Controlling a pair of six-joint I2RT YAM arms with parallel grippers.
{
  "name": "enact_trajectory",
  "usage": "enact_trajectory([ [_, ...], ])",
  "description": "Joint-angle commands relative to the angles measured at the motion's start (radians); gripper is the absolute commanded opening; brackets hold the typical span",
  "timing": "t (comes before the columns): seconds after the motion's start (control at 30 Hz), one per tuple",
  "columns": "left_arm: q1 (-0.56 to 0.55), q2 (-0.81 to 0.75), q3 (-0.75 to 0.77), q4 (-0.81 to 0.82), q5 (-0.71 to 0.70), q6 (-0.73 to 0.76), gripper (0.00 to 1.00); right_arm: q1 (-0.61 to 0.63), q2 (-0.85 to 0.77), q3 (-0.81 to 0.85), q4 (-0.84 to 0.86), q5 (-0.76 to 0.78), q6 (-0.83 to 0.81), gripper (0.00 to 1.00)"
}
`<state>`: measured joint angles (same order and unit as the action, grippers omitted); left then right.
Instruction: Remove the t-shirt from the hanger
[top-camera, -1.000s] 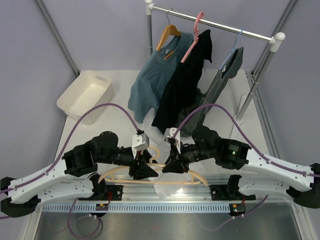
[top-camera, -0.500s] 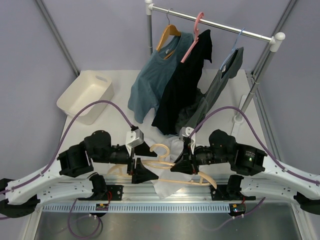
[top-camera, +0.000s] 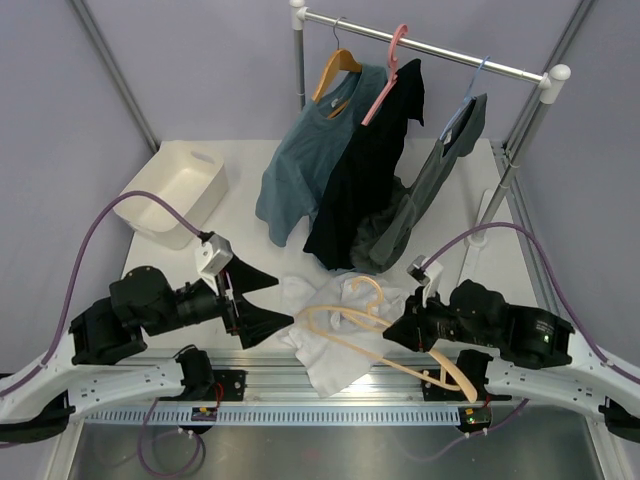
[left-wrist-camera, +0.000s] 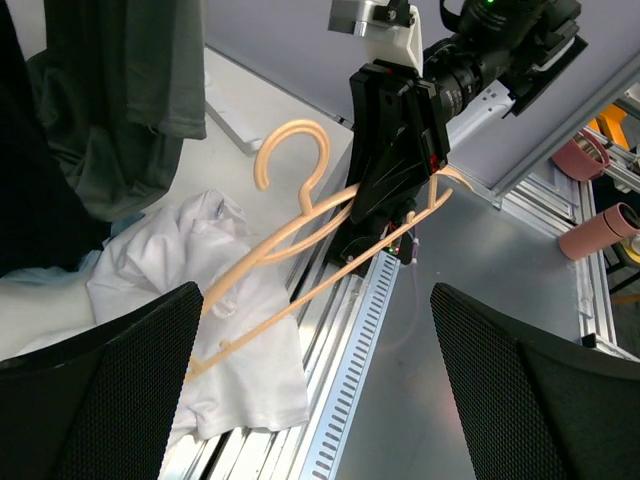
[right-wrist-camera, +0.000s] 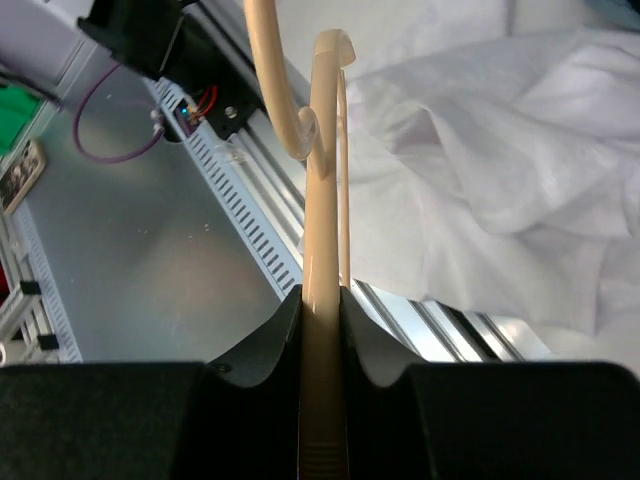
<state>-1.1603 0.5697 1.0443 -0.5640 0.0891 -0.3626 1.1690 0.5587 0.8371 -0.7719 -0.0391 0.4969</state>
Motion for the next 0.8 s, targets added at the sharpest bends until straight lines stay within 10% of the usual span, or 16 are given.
enact_trajectory([
  [0.0,-0.004,-0.027,0.013,-0.016,-0.058,-0.045,0.99,-0.003,-0.014,0.049,-0.131,0.169,0.153,0.0],
  [0.77,-0.004,-0.149,-0.038,-0.016,-0.022,-0.119,0.99,-0.003,-0.269,0.465,-0.66,0.484,0.427,0.0],
])
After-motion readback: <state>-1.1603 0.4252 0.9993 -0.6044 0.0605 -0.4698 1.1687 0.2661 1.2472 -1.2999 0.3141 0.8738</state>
